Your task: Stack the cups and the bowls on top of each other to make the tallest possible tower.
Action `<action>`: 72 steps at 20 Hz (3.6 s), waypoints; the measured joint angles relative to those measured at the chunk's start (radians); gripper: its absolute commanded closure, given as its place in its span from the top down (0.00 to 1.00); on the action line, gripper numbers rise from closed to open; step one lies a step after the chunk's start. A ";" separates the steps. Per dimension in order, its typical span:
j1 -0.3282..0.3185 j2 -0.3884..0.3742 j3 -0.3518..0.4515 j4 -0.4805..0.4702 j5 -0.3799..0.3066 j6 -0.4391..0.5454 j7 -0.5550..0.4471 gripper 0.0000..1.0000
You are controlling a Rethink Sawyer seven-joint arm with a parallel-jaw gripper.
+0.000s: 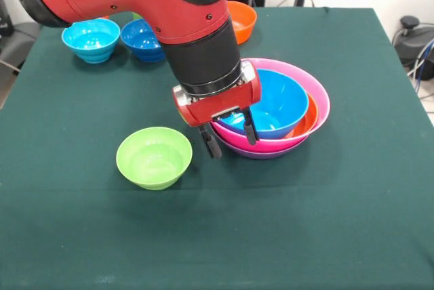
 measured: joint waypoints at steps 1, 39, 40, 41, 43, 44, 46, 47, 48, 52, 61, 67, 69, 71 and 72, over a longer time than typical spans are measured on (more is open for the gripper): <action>0.004 -0.002 -0.008 0.000 0.001 -0.001 0.003 1.00; 0.002 0.064 -0.079 -0.456 -0.078 0.183 -0.067 1.00; 0.005 0.075 -0.079 -0.467 -0.078 0.186 -0.072 1.00; 0.007 0.087 -0.079 -0.478 -0.078 0.189 -0.074 1.00; 0.013 0.114 -0.079 -0.501 -0.078 0.194 -0.074 1.00; 0.015 0.120 -0.079 -0.504 -0.078 0.195 -0.074 1.00; 0.019 0.128 -0.081 -0.508 -0.078 0.198 -0.074 1.00; 0.021 0.133 -0.082 -0.508 -0.078 0.201 -0.074 1.00; 0.023 0.136 -0.082 -0.508 -0.078 0.204 -0.074 1.00; 0.025 0.139 -0.082 -0.507 -0.064 0.209 -0.074 1.00; 0.024 0.139 -0.082 -0.500 -0.010 0.208 -0.074 1.00; 0.024 0.138 -0.082 -0.488 0.016 0.208 -0.074 1.00; 0.024 0.136 -0.082 -0.472 0.024 0.208 -0.074 1.00; 0.022 0.128 -0.082 -0.440 0.034 0.208 -0.074 1.00; 0.022 0.126 -0.082 -0.430 0.036 0.208 -0.074 1.00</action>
